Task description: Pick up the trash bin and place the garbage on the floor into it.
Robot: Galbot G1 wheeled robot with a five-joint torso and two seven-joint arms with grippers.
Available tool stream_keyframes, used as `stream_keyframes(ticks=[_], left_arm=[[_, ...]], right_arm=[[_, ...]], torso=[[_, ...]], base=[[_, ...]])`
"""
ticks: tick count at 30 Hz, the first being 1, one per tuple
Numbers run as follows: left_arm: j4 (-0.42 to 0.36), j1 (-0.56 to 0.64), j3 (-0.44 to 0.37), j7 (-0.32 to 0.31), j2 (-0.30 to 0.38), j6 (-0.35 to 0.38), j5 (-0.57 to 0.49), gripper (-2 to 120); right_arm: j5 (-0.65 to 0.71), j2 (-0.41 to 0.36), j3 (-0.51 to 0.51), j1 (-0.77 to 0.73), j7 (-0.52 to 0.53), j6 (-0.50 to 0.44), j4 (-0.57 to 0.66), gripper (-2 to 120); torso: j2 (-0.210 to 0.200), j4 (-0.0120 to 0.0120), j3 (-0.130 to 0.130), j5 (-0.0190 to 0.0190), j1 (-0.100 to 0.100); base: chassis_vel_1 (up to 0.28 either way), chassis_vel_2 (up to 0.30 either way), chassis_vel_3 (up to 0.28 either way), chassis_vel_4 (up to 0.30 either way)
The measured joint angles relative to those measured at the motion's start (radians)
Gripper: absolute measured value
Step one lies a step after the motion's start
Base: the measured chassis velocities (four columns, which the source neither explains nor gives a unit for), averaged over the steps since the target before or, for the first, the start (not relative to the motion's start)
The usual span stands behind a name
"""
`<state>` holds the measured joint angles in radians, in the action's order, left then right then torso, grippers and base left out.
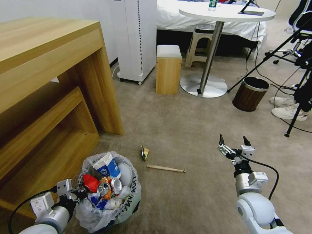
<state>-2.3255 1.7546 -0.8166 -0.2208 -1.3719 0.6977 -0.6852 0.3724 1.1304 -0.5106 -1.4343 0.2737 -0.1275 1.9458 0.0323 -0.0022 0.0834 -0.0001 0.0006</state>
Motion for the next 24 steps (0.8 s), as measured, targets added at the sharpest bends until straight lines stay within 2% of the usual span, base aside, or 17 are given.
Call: stream_keyframes(ticks=[7,19,23,24], left_arm=[[0.004,-0.002,0.003,0.000,-0.006,-0.003,0.006,0],[0.013,-0.006,0.010,0.000,-0.021,-0.006,0.022,0],[0.018,-0.007,0.013,0.002,-0.026,-0.006,0.026,0],[0.020,-0.008,0.014,0.003,-0.028,-0.006,0.029,0]], right_arm=[[-0.001,-0.002,0.003,0.000,-0.001,-0.006,-0.005,100],[0.003,-0.021,0.022,0.012,0.006,-0.013,-0.015,100],[0.046,-0.053,0.033,0.017,0.002,0.020,-0.009,100],[0.086,-0.077,0.034,0.017,-0.014,0.069,0.003,100]], torso=[[0.000,-0.0001,0.000,-0.0001,0.000],[0.000,0.0000,0.000,0.0002,0.000],[0.000,0.0000,0.000,0.0003,0.000],[0.000,-0.0001,0.000,0.0001,0.000]], base=[[-0.165,0.171,0.170,-0.165],[-0.099,0.105,0.102,-0.096],[-0.031,0.026,0.021,-0.014],[0.000,0.000,0.000,0.000]])
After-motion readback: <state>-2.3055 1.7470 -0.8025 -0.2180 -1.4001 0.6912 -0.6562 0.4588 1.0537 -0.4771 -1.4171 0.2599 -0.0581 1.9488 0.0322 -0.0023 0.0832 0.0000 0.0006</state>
